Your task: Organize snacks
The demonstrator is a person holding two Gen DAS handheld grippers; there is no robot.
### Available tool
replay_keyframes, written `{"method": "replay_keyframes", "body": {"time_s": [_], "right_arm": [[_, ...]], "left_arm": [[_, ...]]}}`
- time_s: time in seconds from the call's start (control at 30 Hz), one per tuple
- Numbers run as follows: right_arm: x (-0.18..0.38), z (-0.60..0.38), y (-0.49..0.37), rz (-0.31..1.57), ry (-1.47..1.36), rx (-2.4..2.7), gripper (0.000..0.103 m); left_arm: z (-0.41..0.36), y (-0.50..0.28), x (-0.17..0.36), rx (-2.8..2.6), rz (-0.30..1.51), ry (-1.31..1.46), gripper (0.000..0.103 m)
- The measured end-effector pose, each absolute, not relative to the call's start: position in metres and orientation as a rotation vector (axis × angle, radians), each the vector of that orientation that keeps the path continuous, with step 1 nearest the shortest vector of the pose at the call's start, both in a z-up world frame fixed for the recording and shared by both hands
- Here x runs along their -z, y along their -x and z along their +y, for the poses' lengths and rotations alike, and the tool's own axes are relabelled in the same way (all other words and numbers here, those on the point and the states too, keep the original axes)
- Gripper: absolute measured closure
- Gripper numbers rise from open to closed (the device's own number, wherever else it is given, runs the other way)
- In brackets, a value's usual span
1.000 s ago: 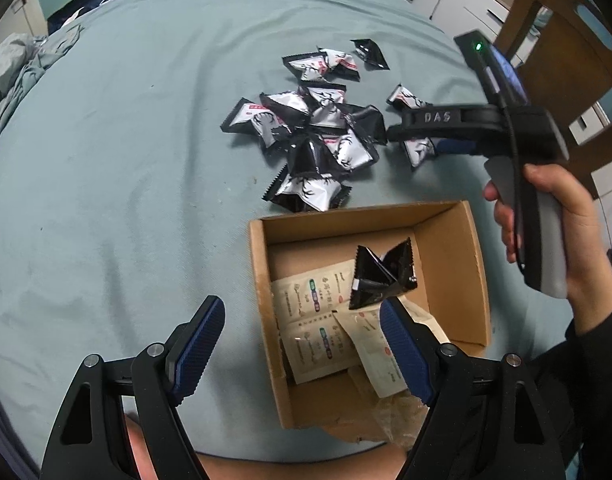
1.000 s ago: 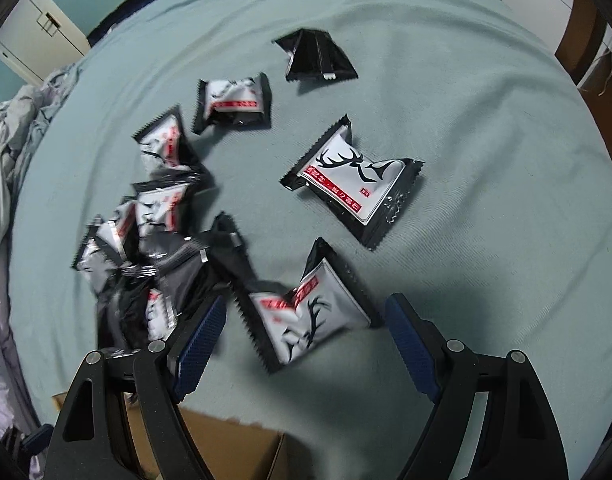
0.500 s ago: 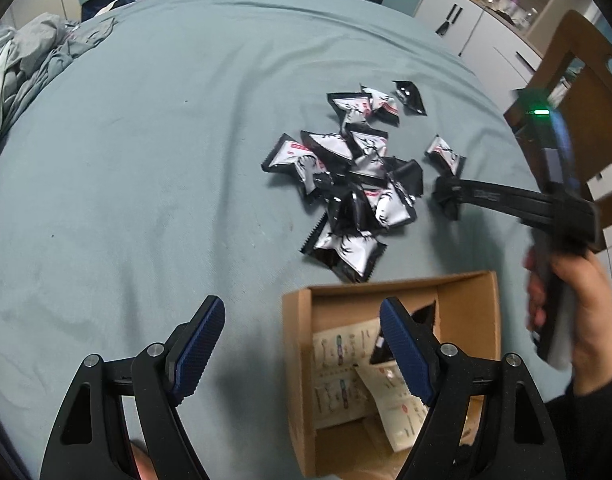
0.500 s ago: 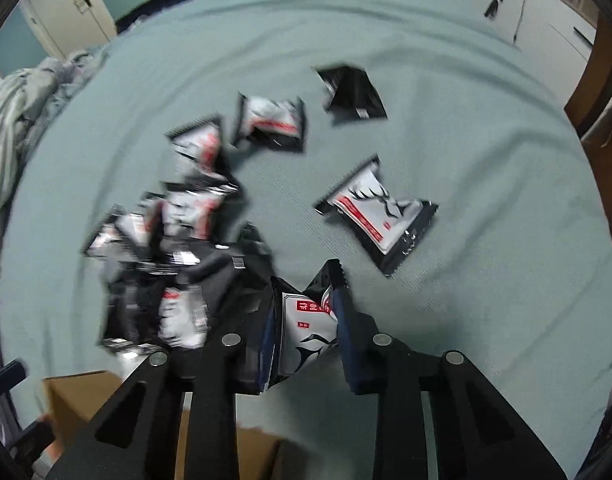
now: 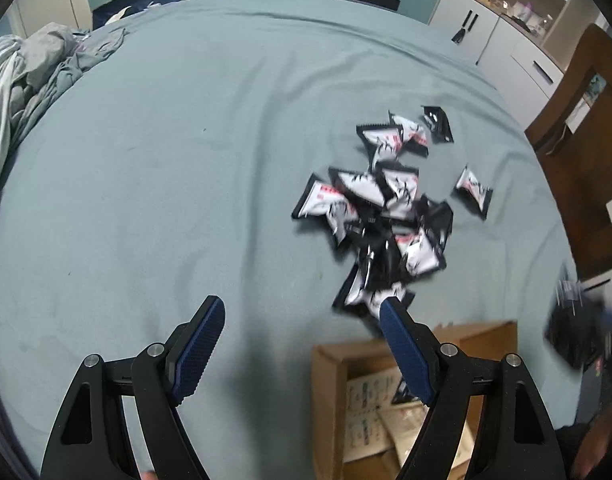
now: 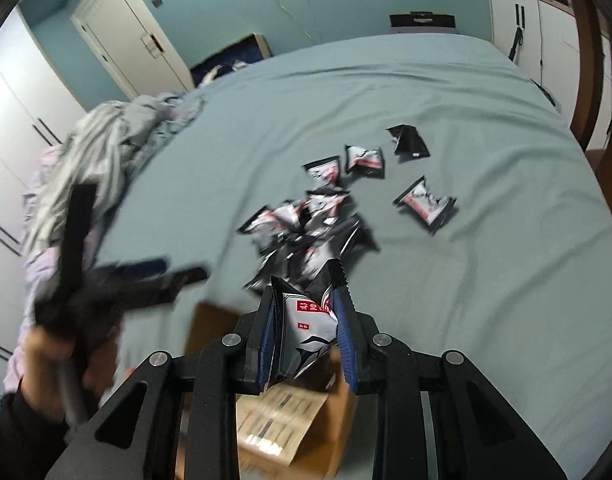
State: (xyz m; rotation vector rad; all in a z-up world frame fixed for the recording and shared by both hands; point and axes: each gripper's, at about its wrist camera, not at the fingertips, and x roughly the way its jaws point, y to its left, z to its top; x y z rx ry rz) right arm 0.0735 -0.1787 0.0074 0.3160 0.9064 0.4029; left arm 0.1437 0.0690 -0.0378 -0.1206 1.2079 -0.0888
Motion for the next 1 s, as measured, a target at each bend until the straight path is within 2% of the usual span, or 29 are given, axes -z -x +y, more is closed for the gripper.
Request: {"method": "replay_keyframes", "body": {"time_s": [0.23, 0.53, 0.57, 0.63, 0.67, 0.73, 0.83, 1.0], "right_arm": [[0.013, -0.197, -0.017, 0.924, -0.371, -0.468, 0.077], [0.033, -0.193, -0.043, 0.971, -0.311, -0.426, 0.077], [0.034, -0.194, -0.045, 0.972, -0.309, -0.427, 0.077], [0.037, -0.191, -0.046, 0.985, -0.315, -0.438, 0.077], [0.038, -0.191, -0.048, 0.994, -0.316, -0.441, 0.077], [0.039, -0.189, -0.043, 1.008, -0.307, -0.439, 0.077], [0.041, -0.177, -0.05, 1.015, -0.293, -0.431, 0.077], [0.037, -0.178, -0.05, 0.986, -0.328, -0.43, 0.077]], "left_arm": [[0.062, -0.19, 0.058, 0.114, 1.26, 0.143, 0.022], [0.048, -0.245, 0.114, 0.094, 1.346, 0.142, 0.025], [0.047, -0.248, 0.119, 0.096, 1.358, 0.146, 0.033], [0.046, -0.253, 0.123, 0.094, 1.361, 0.135, 0.039], [0.045, -0.254, 0.121, 0.097, 1.353, 0.126, 0.048], [0.041, -0.254, 0.118, 0.103, 1.348, 0.098, 0.054], [0.04, -0.251, 0.115, 0.136, 1.341, 0.134, 0.075], [0.035, -0.234, 0.085, 0.074, 1.264, 0.051, 0.076]]}}
